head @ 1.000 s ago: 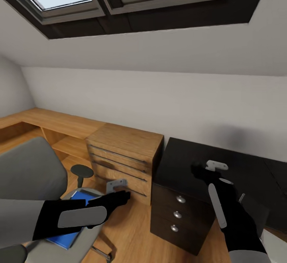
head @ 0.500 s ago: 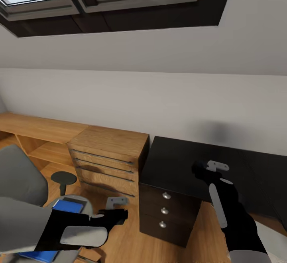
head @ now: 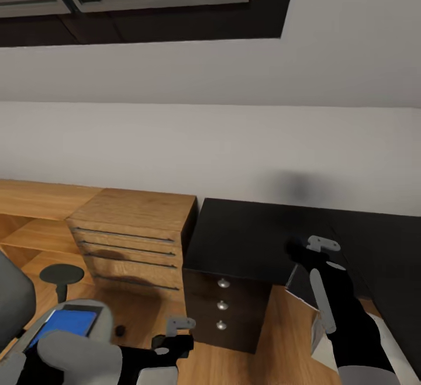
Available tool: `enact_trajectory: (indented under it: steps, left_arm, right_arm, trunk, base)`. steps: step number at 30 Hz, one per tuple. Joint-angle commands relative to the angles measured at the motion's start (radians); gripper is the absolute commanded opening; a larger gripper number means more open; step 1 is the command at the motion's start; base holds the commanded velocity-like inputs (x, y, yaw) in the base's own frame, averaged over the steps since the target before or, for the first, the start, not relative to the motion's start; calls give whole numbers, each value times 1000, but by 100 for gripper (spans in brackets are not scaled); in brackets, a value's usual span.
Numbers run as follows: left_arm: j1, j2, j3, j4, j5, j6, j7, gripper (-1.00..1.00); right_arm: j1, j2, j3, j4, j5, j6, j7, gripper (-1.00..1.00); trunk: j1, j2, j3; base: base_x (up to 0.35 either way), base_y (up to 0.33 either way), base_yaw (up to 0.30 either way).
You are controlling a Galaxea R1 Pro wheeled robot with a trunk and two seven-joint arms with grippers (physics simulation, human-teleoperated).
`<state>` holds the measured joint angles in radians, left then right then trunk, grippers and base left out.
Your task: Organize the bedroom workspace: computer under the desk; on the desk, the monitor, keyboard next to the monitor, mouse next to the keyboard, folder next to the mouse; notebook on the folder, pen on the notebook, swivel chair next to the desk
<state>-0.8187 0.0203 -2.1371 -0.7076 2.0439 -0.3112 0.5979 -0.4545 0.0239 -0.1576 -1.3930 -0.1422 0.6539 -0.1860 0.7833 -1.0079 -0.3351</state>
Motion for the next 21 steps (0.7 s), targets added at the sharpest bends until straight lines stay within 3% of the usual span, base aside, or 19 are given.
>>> enact_trajectory:
  steps: [1,2,5,19,21]
  left_arm:
    - [13,-7,-5,68,10,-5,-29,100]
    - [41,-20,-5,140,32,-5,-44,100]
    - [59,-32,-5,174,64,-6,-67,100]
    - [63,-33,-4,183,71,-10,-93,100]
    - [63,-32,-4,183,68,-12,-88,100]
  right_arm:
    - [-1,1,-13,0,-14,2,-9,-100]
    - [-1,1,-64,2,-15,-1,-7,-100]
    - [-1,-1,-111,9,-14,-3,-7,-100]
    - [-2,-8,-120,41,-6,-4,-7,-100]
    - [-3,-29,-120,40,1,-3,-4,-100]
  trunk:
    - [0,-1,-2]
    - [0,-1,-2]
    - [0,-1,-3]
    - [0,-1,-4]
    - [0,-1,-4]
  base:
    - [48,-47,-267]
    - [16,-16,-267]
    - [6,-6,-267]
    - [0,0,-268]
    - [0,0,-276]
